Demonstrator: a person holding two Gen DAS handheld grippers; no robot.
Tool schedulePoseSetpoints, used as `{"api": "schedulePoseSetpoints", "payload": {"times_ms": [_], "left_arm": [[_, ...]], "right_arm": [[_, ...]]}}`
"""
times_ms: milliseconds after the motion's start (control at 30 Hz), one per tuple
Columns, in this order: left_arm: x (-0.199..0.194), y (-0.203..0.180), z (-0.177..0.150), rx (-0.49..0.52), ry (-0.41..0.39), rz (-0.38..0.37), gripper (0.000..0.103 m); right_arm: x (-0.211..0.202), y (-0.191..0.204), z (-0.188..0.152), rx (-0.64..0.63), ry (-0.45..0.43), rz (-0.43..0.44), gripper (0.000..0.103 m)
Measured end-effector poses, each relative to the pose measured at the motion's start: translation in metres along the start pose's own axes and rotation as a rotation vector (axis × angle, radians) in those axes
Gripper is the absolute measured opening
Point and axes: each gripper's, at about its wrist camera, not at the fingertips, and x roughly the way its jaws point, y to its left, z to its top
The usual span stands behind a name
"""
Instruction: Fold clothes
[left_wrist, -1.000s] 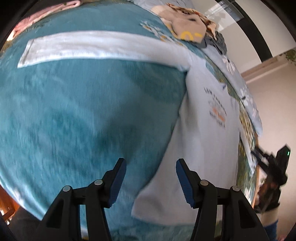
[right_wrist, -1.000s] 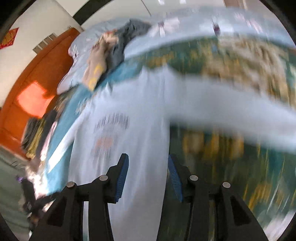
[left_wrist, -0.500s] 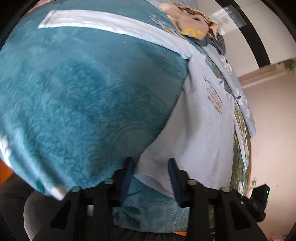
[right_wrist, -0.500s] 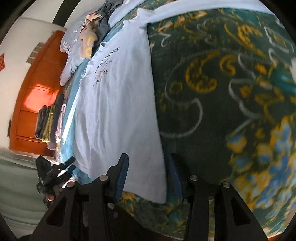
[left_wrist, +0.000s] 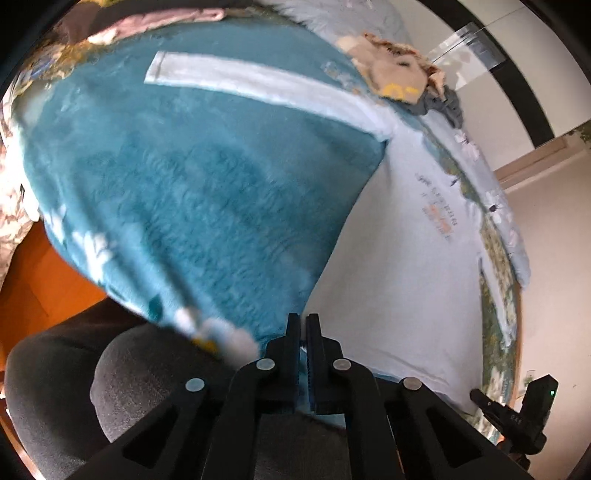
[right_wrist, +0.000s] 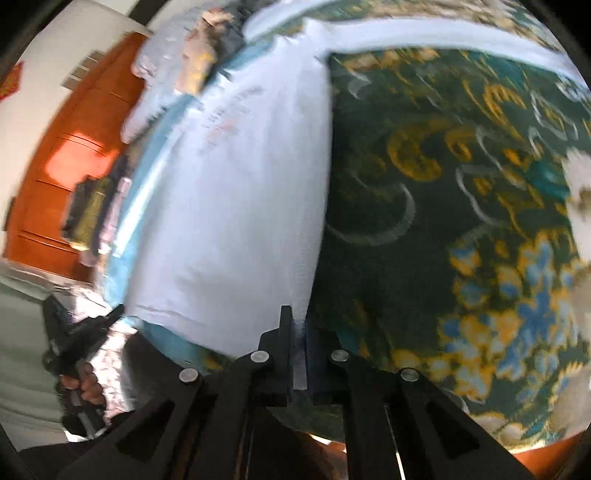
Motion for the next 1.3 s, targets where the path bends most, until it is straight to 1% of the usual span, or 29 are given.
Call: {"api": "schedulePoseSetpoints", "payload": {"times_ms": [67,133,200,233,300,333,367,400,433,500,567,667,733,800,900,1000,1100,1200,1233,1267,1300], "left_arm": [[0.011,0.007,-0.003,-0.026,0.026,0.013,0.003],[0.012,0.009,-0.004,-0.040,0.031,0.000,0.003],[0.008,0.010,-0.003,-0.045,0.025,-0.039,0.003],[0.004,0.011,-0.001,-0.049,0.024,-0.063,0.005],[-0.006,0.012,0.002,-0.060,0.014,-0.112,0.006],[-0.011,0.009,0.003,-0.060,0.005,-0.127,0.007],[-0.016,0.008,0.005,-0.058,-0.008,-0.124,0.009],[-0.021,0.006,0.007,-0.054,-0.026,-0.114,0.015],[-0.027,0.002,0.010,-0.047,-0.051,-0.106,0.024],[-0.040,-0.006,0.015,-0.030,-0.104,-0.092,0.037],[-0.049,-0.012,0.017,-0.006,-0.145,-0.099,0.039],[-0.056,-0.025,0.021,0.027,-0.194,-0.117,0.046],[-0.055,-0.035,0.025,0.040,-0.214,-0.124,0.054],[-0.052,-0.043,0.028,0.045,-0.225,-0.129,0.058],[-0.048,-0.045,0.030,0.020,-0.213,-0.133,0.059],[-0.045,-0.043,0.030,-0.011,-0.208,-0.110,0.059],[-0.046,-0.035,0.026,-0.049,-0.209,-0.093,0.060],[-0.047,-0.032,0.026,-0.072,-0.205,-0.086,0.060],[-0.047,-0.031,0.027,-0.075,-0.205,-0.080,0.060],[-0.048,-0.031,0.028,-0.074,-0.207,-0.078,0.060],[-0.049,-0.031,0.029,-0.073,-0.211,-0.076,0.060]], "right_arm": [[0.009,-0.005,-0.002,0.017,0.019,0.002,0.004],[0.006,-0.006,-0.001,0.027,0.010,0.018,0.005],[0.002,-0.008,0.001,0.037,0.001,0.033,0.007],[0.000,-0.009,0.002,0.042,-0.004,0.041,0.009],[-0.009,-0.014,0.000,0.068,-0.029,0.074,0.011],[-0.017,-0.021,0.002,0.090,-0.059,0.087,0.013],[-0.028,-0.031,0.007,0.120,-0.110,0.089,0.020],[-0.038,-0.042,0.013,0.149,-0.160,0.091,0.025],[-0.049,-0.053,0.019,0.178,-0.211,0.093,0.035],[-0.070,-0.074,0.030,0.237,-0.311,0.098,0.035],[-0.091,-0.099,0.041,0.308,-0.417,0.100,0.035],[-0.121,-0.160,0.059,0.505,-0.581,0.118,0.035],[-0.131,-0.193,0.070,0.612,-0.651,0.138,0.035],[-0.139,-0.225,0.082,0.712,-0.711,0.158,0.035],[-0.136,-0.257,0.099,0.818,-0.742,0.170,0.035],[-0.132,-0.280,0.114,0.892,-0.745,0.158,0.035],[-0.125,-0.291,0.122,0.923,-0.751,0.174,0.035],[-0.124,-0.299,0.129,0.916,-0.752,0.164,0.035],[-0.124,-0.301,0.132,0.906,-0.754,0.157,0.032],[-0.124,-0.303,0.136,0.900,-0.754,0.147,0.022],[-0.123,-0.306,0.138,0.901,-0.749,0.133,0.014]]}}
